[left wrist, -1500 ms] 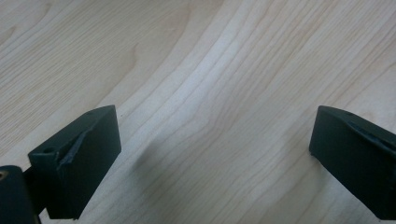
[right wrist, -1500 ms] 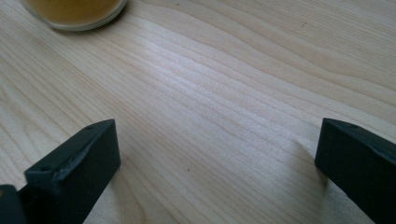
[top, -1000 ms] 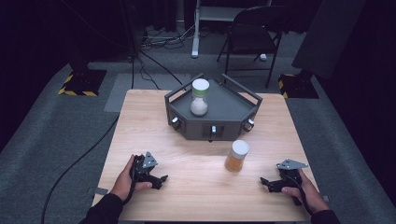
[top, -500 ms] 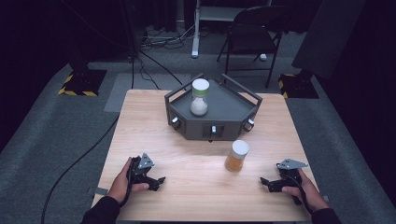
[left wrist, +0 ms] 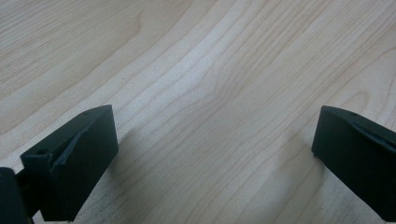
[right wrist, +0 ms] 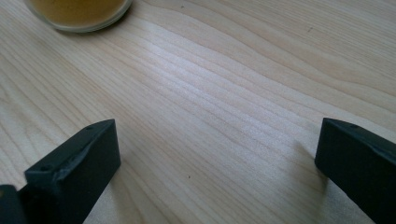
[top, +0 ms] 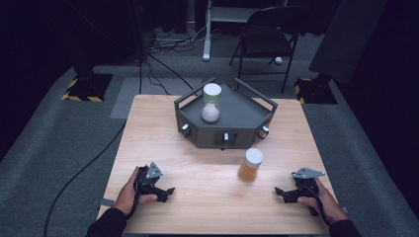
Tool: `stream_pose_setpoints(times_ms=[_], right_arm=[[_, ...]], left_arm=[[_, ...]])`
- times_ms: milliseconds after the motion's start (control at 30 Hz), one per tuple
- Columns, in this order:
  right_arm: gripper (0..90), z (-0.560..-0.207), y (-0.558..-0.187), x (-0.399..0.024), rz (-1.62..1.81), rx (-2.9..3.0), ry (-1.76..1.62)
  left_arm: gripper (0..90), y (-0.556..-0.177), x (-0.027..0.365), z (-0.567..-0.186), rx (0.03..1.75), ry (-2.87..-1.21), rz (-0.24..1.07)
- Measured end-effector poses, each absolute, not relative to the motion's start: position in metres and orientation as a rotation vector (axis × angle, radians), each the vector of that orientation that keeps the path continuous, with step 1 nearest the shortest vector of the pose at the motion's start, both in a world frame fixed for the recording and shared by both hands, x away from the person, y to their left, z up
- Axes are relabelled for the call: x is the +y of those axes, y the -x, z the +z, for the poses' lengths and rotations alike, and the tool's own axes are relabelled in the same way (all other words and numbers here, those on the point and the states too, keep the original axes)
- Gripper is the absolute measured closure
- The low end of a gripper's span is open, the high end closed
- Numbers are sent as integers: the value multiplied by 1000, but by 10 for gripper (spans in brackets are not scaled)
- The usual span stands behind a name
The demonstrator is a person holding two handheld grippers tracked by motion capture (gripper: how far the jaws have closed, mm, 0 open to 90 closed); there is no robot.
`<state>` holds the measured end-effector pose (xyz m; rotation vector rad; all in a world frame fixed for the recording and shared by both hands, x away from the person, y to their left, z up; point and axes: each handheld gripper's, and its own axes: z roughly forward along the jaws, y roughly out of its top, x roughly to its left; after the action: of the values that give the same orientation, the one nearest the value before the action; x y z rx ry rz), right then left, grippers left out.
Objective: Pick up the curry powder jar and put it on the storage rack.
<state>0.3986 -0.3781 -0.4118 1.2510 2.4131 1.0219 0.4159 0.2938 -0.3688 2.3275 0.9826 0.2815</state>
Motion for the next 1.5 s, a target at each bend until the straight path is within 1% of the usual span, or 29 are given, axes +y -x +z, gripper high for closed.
stream_pose_setpoints(times_ms=[500,767,1500], right_arm=[[10,-411,-395,-376,1013,2410,-1212],[12,-405,-390,-373,1072,2391,-1176],[15,-391,-378,-346,1244,2317,-1104]], left_arm=[[3,-416,294,-369,985,-2328,281],[3,-416,294,-369,984,-2327,281],[3,-417,294,-369,978,-2328,276]])
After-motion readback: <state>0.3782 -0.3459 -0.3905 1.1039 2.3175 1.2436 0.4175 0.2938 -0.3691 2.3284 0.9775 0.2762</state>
